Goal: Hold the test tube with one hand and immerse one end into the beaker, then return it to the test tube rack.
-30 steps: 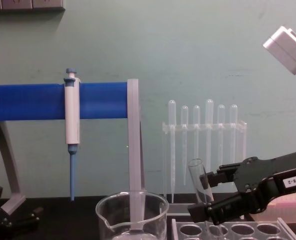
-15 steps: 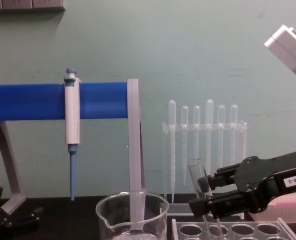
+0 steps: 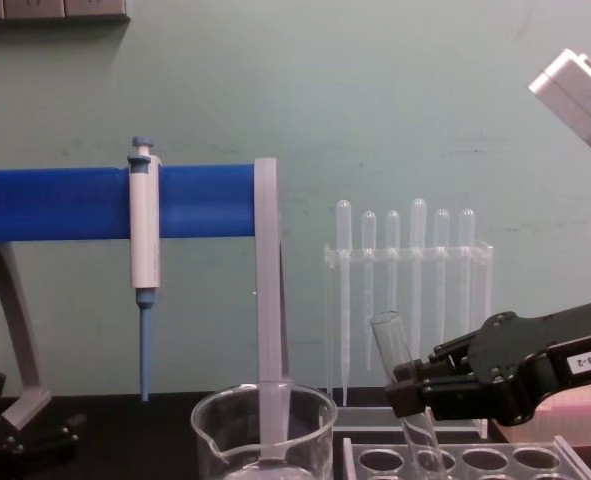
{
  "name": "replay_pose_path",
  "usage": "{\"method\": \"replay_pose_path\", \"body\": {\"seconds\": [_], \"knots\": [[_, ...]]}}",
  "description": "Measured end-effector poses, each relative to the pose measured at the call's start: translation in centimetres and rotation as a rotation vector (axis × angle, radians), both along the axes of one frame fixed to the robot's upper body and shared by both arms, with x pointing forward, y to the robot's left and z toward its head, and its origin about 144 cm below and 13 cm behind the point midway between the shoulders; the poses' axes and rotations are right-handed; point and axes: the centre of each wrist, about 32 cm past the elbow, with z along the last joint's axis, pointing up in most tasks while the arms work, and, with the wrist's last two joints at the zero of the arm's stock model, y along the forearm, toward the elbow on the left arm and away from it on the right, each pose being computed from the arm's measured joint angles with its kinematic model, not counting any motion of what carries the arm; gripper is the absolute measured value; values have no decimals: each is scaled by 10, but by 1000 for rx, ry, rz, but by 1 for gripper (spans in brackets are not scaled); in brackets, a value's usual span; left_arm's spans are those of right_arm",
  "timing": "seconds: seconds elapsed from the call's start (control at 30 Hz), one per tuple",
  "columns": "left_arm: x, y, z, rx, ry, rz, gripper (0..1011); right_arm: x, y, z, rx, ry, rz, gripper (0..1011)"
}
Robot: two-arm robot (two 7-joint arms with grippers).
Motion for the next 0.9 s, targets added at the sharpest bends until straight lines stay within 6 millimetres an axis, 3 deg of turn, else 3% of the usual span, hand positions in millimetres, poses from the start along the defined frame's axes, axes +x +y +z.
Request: {"method": "replay_pose_path", "body": {"seconds": [0.47, 0.9], "knots": [[0, 0, 0, 0, 0, 0, 1000, 0, 0, 0, 1, -2, 0, 222], [0, 0, 0, 0, 0, 0, 1000, -24, -19, 16, 159, -78, -83, 222]]}}
